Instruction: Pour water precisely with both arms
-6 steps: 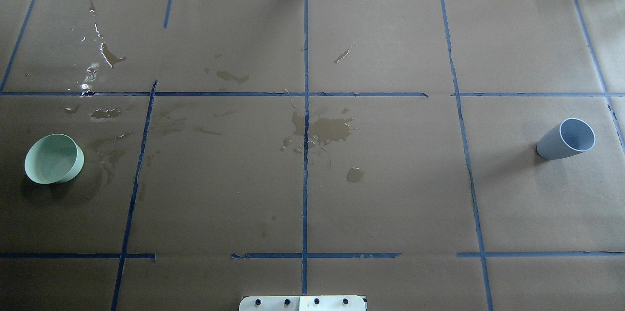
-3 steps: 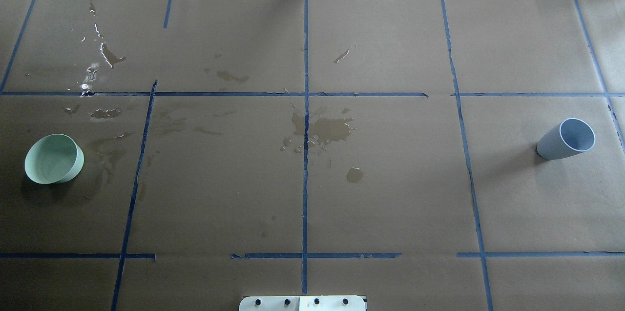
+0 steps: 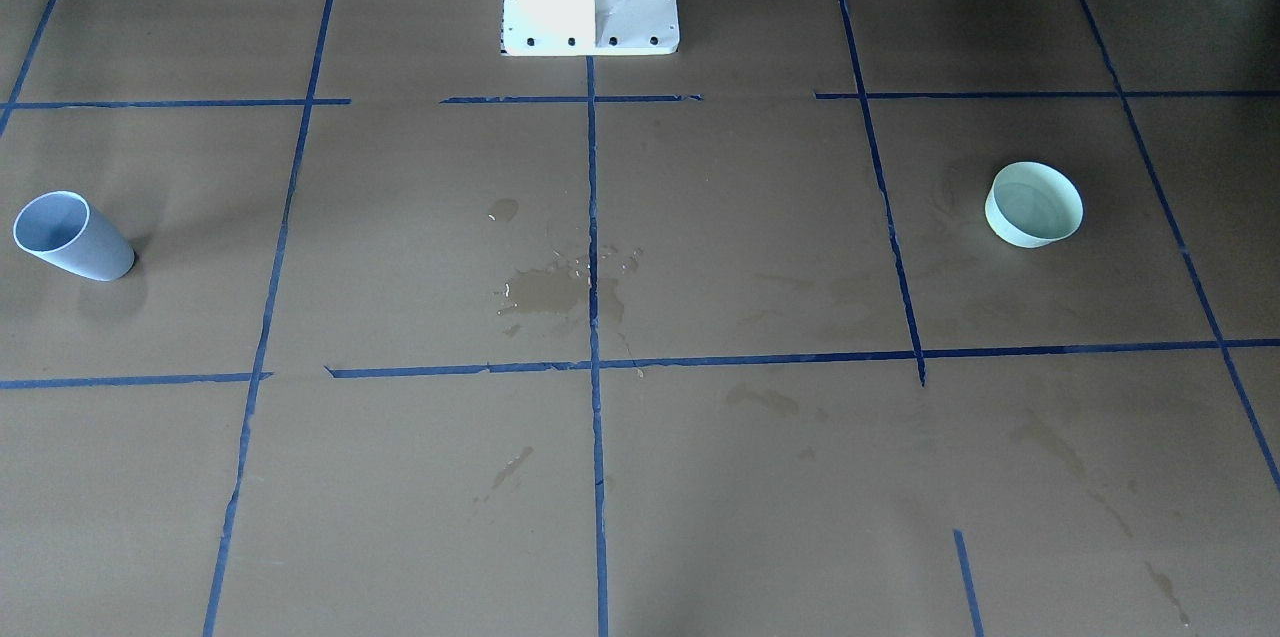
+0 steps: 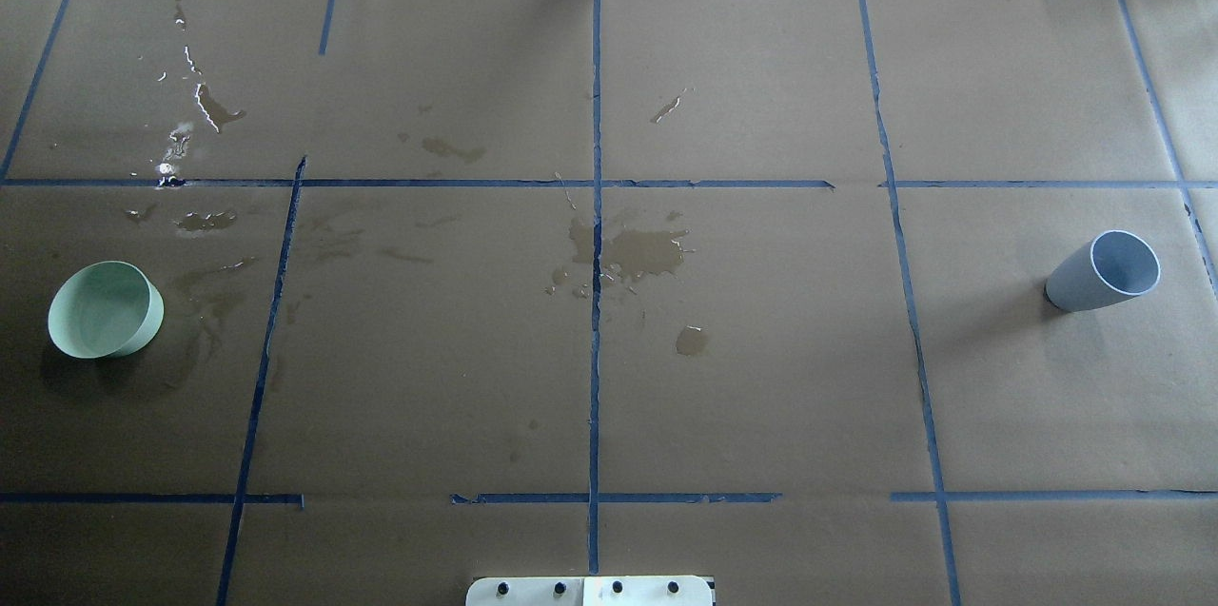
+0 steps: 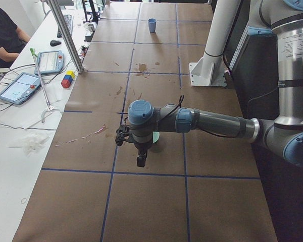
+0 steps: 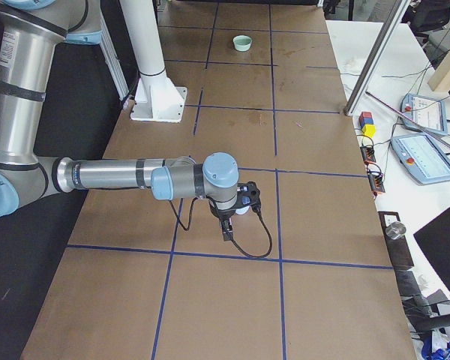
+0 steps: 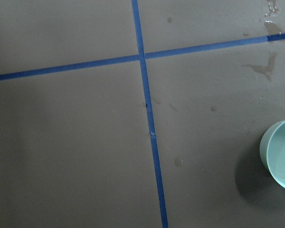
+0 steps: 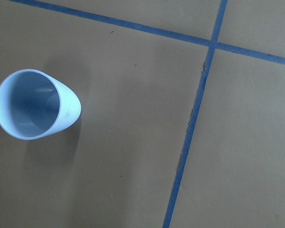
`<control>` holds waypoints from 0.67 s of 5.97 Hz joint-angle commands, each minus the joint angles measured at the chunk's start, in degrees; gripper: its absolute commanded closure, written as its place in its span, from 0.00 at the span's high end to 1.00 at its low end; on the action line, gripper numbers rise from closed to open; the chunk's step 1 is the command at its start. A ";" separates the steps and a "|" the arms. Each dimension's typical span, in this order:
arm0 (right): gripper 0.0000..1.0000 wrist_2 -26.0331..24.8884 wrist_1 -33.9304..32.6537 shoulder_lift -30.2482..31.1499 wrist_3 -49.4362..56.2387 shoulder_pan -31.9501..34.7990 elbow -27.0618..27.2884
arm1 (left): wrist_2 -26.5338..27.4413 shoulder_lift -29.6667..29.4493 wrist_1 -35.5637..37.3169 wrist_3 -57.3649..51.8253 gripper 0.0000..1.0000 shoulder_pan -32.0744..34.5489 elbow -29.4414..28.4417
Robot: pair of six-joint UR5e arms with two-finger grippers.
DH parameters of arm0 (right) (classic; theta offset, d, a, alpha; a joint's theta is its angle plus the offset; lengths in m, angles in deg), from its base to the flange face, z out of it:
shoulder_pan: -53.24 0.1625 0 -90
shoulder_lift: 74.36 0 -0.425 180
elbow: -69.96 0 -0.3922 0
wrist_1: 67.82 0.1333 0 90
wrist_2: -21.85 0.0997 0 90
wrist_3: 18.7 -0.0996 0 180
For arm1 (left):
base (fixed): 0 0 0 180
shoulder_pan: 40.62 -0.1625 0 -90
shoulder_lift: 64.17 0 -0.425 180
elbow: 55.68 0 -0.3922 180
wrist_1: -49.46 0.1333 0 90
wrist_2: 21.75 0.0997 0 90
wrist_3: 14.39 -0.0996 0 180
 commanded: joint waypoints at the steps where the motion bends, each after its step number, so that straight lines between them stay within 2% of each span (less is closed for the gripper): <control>1: 1.00 0.20 -0.35 0.35 0.32 0.42 0.07 | -0.06 2.84 0.91 0.04 1.00 -0.49 1.58; 2: 1.00 0.46 -0.35 -0.26 -0.21 0.42 0.16 | -0.24 3.01 -0.40 0.38 1.00 -0.49 2.36; 4: 1.00 0.81 -1.57 -0.44 -0.56 0.42 1.38 | -0.15 2.40 -0.68 0.39 1.00 -0.49 0.45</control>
